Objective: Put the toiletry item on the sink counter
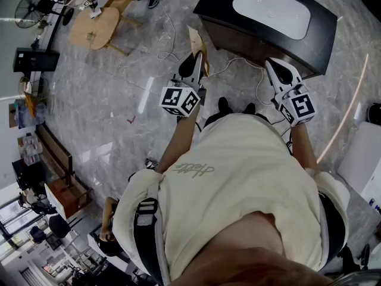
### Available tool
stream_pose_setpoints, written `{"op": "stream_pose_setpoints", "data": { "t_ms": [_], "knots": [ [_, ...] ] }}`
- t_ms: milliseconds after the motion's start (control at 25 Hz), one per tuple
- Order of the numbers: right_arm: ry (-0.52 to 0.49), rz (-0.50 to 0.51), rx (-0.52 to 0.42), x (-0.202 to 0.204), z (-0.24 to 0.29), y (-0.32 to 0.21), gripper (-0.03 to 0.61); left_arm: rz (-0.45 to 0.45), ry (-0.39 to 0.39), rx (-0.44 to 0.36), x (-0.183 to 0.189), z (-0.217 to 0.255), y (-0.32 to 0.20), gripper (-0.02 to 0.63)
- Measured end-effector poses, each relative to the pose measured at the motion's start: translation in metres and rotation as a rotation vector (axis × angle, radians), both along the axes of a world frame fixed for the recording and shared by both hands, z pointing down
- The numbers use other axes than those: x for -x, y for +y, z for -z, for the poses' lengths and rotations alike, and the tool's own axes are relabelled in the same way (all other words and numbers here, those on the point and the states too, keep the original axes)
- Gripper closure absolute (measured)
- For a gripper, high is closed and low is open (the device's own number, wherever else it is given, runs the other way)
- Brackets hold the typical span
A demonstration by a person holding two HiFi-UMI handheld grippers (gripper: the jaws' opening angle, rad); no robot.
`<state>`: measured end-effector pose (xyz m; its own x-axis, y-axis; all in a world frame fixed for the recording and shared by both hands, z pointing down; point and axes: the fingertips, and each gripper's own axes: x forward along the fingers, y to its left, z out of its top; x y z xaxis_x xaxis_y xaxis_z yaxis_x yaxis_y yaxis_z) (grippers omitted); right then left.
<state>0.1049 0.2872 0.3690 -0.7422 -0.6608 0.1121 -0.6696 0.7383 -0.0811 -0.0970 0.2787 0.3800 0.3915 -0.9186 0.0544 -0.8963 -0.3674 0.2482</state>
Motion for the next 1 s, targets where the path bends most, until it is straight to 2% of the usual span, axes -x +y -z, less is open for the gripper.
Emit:
{"op": "stream_pose_setpoints", "data": {
  "t_ms": [200,480,720,1000],
  "knots": [
    [-0.008,0.013,0.002,0.002,-0.007,-0.018,0.584,0.006,-0.007,-0.002,0.001,-0.009,-0.014,0.574],
    [-0.022,-0.049,0.021,-0.006,-0.008,-0.035,0.584,-0.015,-0.004,-0.004,0.001,-0.006,-0.030,0.574],
    [-0.022,-0.063,0.025,0.023,-0.019,-0.038,0.584,-0.039,0.006,0.000,0.031,-0.021,-0.035,0.574],
    [0.011,-0.084,0.009,0.059,-0.006,-0.039,0.584,-0.087,0.026,-0.005,0.061,-0.016,-0.048,0.574]
  ]
}}
